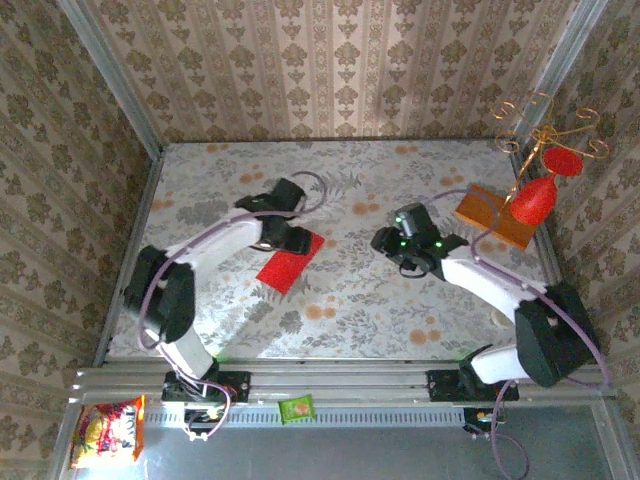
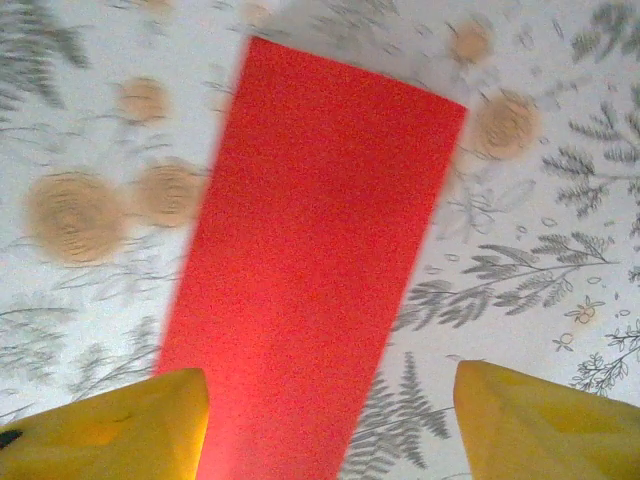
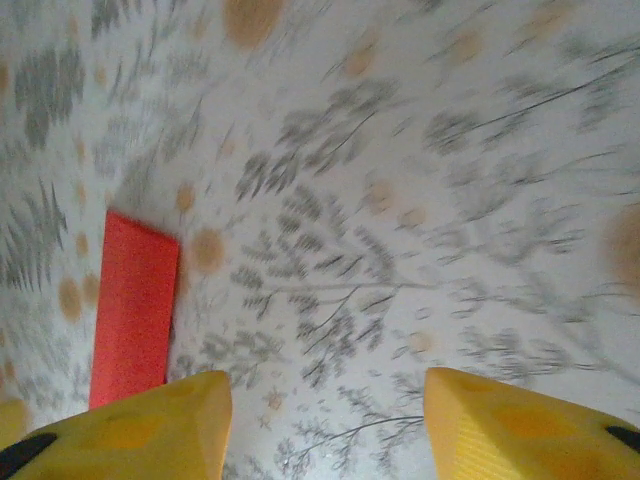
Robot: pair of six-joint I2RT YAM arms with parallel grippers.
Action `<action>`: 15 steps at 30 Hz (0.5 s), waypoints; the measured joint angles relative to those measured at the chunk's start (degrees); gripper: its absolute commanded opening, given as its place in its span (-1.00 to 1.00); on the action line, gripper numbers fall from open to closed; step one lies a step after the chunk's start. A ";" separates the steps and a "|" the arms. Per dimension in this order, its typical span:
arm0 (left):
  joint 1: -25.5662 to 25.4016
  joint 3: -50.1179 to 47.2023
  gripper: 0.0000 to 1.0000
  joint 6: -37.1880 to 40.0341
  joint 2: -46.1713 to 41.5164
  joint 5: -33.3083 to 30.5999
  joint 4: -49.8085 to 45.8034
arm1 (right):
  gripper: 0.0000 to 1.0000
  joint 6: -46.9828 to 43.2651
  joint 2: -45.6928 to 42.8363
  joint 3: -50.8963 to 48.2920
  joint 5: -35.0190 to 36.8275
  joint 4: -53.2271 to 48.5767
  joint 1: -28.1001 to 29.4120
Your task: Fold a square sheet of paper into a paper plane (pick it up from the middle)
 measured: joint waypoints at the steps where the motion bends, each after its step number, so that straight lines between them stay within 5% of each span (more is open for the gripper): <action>1: 1.68 -1.40 0.66 -0.61 -1.66 0.81 1.11 | -0.17 -0.13 2.10 1.57 -0.17 0.13 1.55; 6: 8.83 -8.90 0.92 -2.91 -8.55 5.75 5.92 | -0.46 -2.69 14.69 12.94 -2.67 1.49 11.28; 15: 17.40 -17.09 1.00 -6.58 -13.79 10.84 10.71 | -0.52 -5.53 31.30 29.86 -5.92 -1.03 20.15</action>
